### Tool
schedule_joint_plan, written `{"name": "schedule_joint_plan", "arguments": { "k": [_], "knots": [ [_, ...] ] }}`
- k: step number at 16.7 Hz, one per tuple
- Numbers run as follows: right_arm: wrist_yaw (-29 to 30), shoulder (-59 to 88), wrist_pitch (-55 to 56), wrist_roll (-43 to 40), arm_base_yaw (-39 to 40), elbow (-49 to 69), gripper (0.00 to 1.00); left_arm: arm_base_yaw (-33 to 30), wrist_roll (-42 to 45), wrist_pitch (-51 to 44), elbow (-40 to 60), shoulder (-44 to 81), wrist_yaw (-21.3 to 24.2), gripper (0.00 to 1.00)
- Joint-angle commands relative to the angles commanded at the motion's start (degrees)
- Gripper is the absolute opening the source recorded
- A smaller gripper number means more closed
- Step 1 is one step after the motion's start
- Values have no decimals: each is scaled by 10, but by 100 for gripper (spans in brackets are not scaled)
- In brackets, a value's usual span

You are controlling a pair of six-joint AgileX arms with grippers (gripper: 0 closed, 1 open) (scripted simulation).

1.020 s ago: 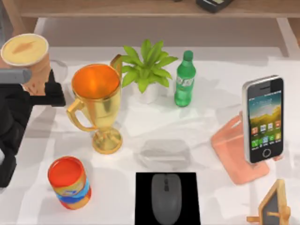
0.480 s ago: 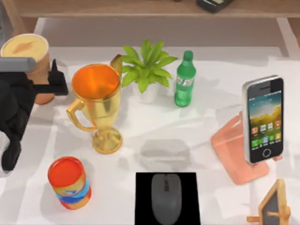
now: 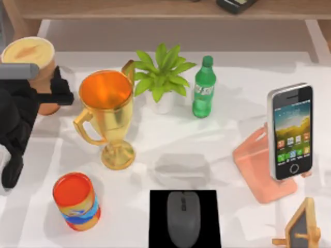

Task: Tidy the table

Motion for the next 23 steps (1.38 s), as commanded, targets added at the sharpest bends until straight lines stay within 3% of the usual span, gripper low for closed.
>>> {"name": "schedule_joint_plan", "arguments": {
  "k": [7,23],
  "knots": [
    [0,0,0,0,0,0,100,0,0,0,0,0,0,2],
    [0,0,0,0,0,0,100,-1,1,-26,-2,-28,0,0]
  ]
}}
